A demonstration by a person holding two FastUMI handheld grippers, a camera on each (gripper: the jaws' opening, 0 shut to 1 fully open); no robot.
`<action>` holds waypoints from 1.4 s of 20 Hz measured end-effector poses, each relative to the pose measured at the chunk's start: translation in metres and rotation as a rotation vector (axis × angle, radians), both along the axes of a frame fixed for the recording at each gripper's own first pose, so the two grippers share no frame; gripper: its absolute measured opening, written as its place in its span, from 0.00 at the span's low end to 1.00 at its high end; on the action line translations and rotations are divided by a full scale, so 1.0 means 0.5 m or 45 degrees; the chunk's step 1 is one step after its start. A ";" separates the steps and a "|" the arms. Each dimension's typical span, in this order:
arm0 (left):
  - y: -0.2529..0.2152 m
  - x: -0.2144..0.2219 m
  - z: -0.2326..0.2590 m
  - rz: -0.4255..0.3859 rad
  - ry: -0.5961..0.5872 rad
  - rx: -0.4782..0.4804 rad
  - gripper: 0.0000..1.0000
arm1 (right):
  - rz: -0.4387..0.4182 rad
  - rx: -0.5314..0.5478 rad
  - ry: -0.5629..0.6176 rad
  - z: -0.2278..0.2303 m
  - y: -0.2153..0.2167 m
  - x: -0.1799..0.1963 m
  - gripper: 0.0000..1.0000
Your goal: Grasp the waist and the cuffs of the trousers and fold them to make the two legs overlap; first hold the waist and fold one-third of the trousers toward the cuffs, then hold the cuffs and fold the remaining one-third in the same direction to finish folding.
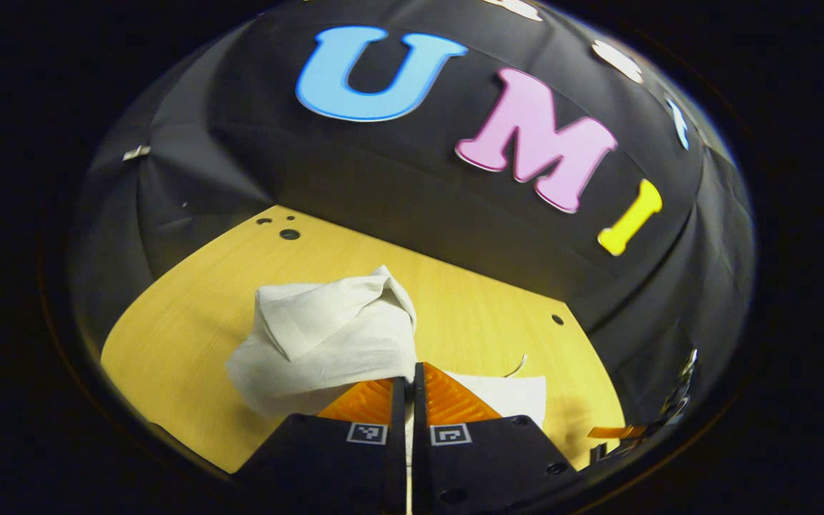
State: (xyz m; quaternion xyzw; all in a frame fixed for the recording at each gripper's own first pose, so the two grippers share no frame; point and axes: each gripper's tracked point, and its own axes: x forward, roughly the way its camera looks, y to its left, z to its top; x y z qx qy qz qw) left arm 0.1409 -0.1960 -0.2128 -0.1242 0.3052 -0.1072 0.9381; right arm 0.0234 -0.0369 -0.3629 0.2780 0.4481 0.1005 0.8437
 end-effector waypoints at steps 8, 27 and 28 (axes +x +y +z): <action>-0.153 -0.050 -0.067 -0.315 -0.043 0.345 0.08 | -0.073 0.020 0.025 -0.024 -0.067 -0.013 0.61; -0.266 -0.136 -0.297 -0.829 0.150 0.834 0.10 | -0.215 0.054 0.096 -0.063 -0.150 -0.048 0.61; -0.262 -0.144 -0.322 -0.838 0.207 0.835 0.10 | -0.220 0.056 0.102 -0.064 -0.150 -0.050 0.61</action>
